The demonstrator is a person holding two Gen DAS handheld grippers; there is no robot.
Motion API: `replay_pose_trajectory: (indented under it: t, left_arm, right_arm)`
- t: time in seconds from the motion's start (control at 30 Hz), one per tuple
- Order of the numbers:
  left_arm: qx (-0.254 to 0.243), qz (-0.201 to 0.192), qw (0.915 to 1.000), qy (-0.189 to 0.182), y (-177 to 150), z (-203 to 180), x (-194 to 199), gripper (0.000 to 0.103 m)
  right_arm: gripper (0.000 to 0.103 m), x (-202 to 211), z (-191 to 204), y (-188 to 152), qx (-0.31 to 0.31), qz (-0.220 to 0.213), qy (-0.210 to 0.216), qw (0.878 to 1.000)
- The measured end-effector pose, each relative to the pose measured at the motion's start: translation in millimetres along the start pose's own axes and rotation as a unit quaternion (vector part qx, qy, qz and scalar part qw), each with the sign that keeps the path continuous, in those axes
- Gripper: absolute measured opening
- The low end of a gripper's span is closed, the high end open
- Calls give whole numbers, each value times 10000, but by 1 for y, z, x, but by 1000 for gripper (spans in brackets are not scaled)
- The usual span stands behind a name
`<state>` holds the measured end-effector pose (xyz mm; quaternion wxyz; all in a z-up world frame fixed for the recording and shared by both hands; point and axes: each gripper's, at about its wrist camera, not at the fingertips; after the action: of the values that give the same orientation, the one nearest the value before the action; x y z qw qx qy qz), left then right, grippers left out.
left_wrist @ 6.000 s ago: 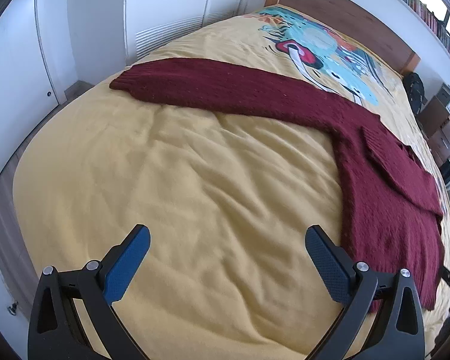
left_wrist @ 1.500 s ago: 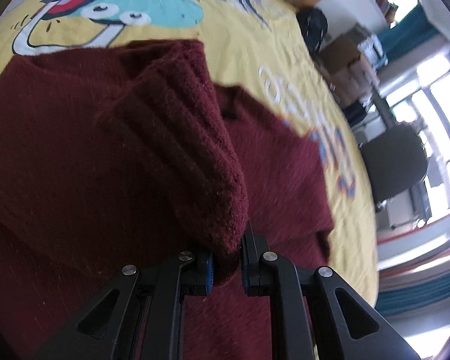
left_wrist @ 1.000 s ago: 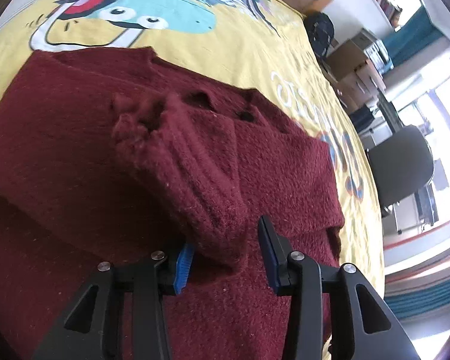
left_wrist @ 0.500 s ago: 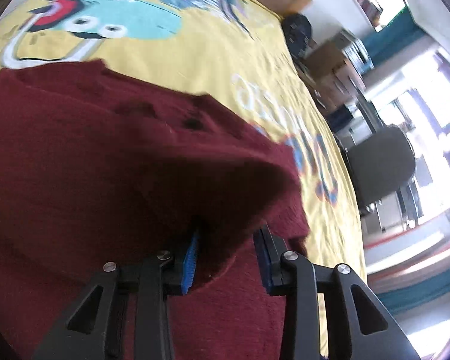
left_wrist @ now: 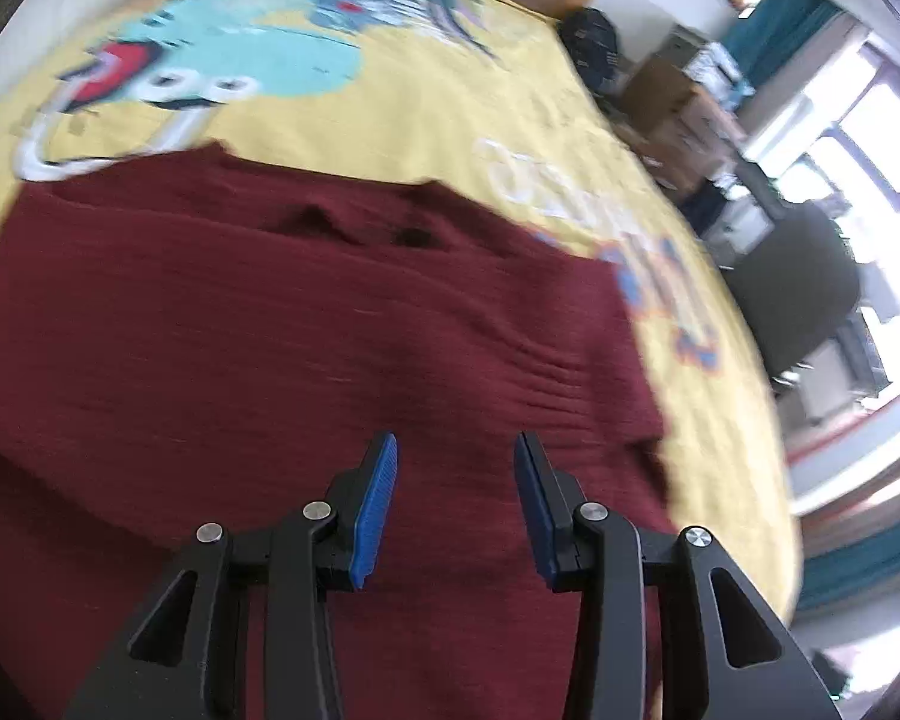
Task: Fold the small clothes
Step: 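Lay the sleeve onto the sweater body and open the left gripper, then withdraw the left gripper and move both grippers to the sweater hem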
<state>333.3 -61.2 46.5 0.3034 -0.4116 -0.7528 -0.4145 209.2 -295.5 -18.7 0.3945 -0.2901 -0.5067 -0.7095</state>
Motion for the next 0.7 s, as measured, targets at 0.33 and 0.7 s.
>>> replay_pose_trajectory:
  t: [0.33, 0.7]
  left_arm:
    - [-564, -84, 9938, 951, -41, 17, -25, 40]
    - [-579, -677, 9883, 1241, -13, 43, 6, 40]
  right_arm:
    - [49, -1, 3, 1, 66, 19, -47, 10000]
    - [51, -3, 4, 2, 74, 41, -109, 9999]
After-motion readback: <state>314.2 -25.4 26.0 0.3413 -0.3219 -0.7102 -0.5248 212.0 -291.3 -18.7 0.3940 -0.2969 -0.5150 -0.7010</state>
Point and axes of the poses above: each gripper's, at about its wrist camera, not at the fingertips, and x roughly against the way its jaws point, z to its left, y to its top, and after that the axes turned 14 degrees about x, right-handed
